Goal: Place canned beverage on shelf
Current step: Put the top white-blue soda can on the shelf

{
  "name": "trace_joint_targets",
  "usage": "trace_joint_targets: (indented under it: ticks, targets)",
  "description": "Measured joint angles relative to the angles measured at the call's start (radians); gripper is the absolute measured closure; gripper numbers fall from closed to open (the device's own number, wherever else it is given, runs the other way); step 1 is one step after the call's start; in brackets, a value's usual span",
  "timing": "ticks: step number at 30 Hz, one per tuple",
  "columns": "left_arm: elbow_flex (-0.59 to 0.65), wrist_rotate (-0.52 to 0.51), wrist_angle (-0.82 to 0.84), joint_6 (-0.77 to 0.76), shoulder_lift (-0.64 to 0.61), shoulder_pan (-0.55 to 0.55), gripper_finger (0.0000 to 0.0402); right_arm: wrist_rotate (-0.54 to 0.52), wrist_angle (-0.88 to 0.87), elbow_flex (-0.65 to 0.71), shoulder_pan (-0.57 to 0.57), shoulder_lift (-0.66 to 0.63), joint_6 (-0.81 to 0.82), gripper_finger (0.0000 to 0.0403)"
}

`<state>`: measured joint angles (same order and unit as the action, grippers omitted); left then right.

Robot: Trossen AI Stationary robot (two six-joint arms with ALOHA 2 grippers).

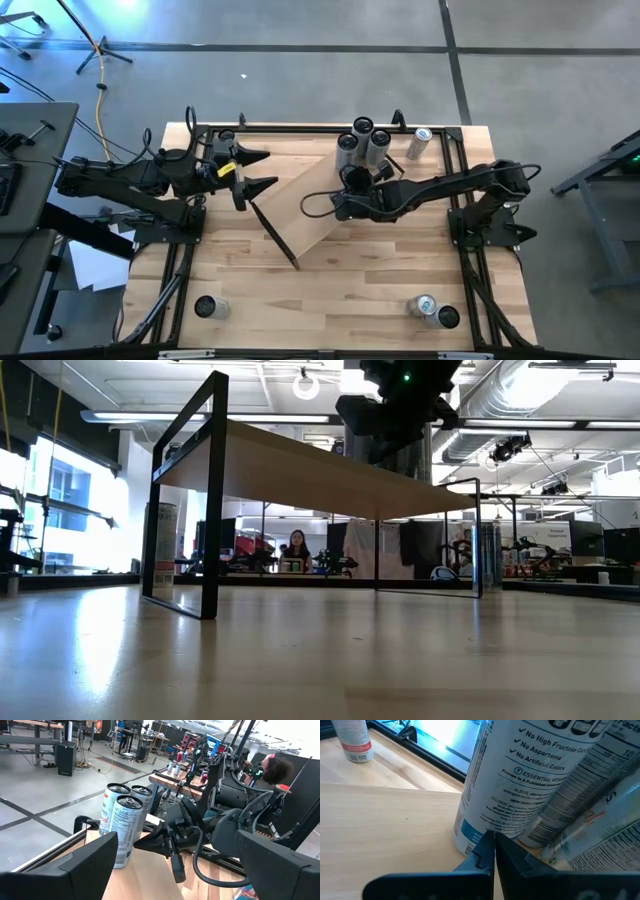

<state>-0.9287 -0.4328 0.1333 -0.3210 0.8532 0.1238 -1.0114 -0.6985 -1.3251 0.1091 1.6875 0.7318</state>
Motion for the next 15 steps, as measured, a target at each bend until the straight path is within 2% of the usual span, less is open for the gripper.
trace_joint_targets:
  ticks: [15]
  targets:
    - [0.000, -0.002, 0.000, 0.000, 0.000, 0.000, 0.0031, 0.013, 0.027, 0.000, -0.020, 0.000, -0.074, 0.0403]
